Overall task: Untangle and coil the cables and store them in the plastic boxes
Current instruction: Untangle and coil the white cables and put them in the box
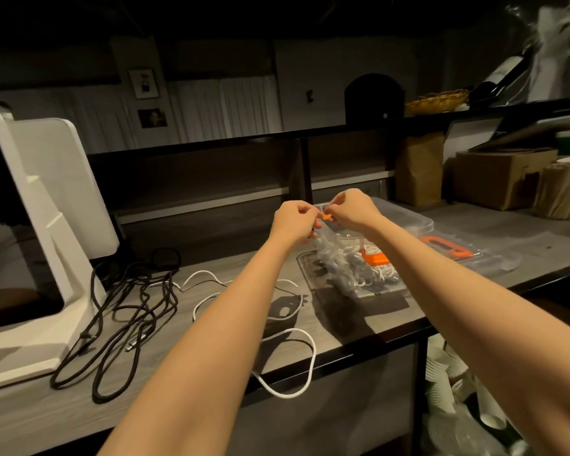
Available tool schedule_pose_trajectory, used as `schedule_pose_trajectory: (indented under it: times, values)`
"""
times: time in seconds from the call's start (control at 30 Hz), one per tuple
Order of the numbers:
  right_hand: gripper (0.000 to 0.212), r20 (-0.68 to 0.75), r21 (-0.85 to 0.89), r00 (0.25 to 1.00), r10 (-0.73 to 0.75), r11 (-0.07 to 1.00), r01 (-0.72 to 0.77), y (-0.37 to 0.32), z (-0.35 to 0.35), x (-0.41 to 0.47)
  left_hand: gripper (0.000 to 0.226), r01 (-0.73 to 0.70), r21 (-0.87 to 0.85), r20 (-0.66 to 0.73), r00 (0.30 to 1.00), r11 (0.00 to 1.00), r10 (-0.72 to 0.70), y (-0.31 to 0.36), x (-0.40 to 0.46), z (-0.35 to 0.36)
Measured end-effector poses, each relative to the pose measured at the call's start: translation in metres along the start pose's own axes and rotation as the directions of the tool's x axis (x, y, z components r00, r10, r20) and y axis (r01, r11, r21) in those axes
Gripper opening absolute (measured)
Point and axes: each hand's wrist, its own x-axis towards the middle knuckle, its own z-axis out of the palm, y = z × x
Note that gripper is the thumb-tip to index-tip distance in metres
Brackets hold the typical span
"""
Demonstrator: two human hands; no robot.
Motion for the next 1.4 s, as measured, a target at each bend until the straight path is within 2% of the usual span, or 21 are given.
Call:
schedule_pose_trajectory:
  times: [0.2, 0.33, 0.47, 0.53, 0.63, 0.7, 0.93, 1.0, 1.17, 1.27, 1.4]
  values:
    - [0.015, 0.188, 0.087, 0.981, -0.048, 0.996, 0.032, -0.034, 0.004, -0.023, 0.027, 0.067, 0.080, 0.013, 0.998, 0.995, -0.068, -0.005, -0.015, -0.031]
    - [0.017, 0.254, 0.077, 0.967, -0.026, 0.997, 0.006, -0.045, 0.018, -0.030, 0.032, 0.138, 0.131, 0.024, 0.989, 0.982, -0.143, -0.016, -0.028, -0.048]
    - [0.021, 0.361, 0.015, 0.933, 0.001, 1.000, -0.006, -0.052, 0.033, -0.036, 0.035, 0.187, 0.180, 0.092, 0.974, 0.966, -0.206, -0.028, -0.042, -0.061]
    - [0.019, 0.498, -0.020, 0.866, 0.032, 0.999, -0.026, -0.053, 0.040, -0.041, 0.034, 0.209, 0.205, 0.120, 0.964, 0.956, -0.237, -0.037, -0.048, -0.067]
    - [0.022, 0.721, -0.172, 0.686, 0.099, 0.984, 0.039, -0.052, 0.052, -0.051, 0.029, 0.228, 0.299, 0.193, 0.937, 0.927, -0.292, -0.054, -0.053, -0.075]
    - [0.029, 0.782, -0.271, 0.603, 0.156, 0.957, 0.105, -0.050, 0.062, -0.057, 0.027, 0.239, 0.361, 0.241, 0.910, 0.902, -0.337, -0.065, -0.056, -0.079]
    - [0.058, 0.795, -0.397, 0.567, 0.214, 0.891, 0.220, -0.045, 0.092, -0.065, 0.023, 0.255, 0.459, 0.310, 0.852, 0.851, -0.422, -0.094, -0.060, -0.084]
    - [0.061, 0.786, -0.400, 0.581, 0.210, 0.890, 0.220, -0.041, 0.099, -0.062, 0.021, 0.261, 0.443, 0.298, 0.859, 0.858, -0.416, -0.101, -0.059, -0.085]
    - [0.035, 0.682, -0.423, 0.717, 0.143, 0.877, 0.227, -0.026, 0.113, -0.047, 0.020, 0.202, 0.361, 0.204, 0.935, 0.910, -0.289, -0.121, -0.053, -0.083]
    - [0.032, 0.604, -0.442, 0.790, 0.101, 0.868, 0.227, -0.019, 0.120, -0.038, 0.018, 0.177, 0.282, 0.082, 0.975, 0.943, -0.208, -0.130, -0.047, -0.078]
    - [0.028, 0.504, -0.484, 0.863, 0.025, 0.836, 0.259, -0.011, 0.128, -0.026, 0.023, 0.211, 0.356, -0.105, 0.977, 0.910, -0.185, -0.147, -0.035, -0.077]
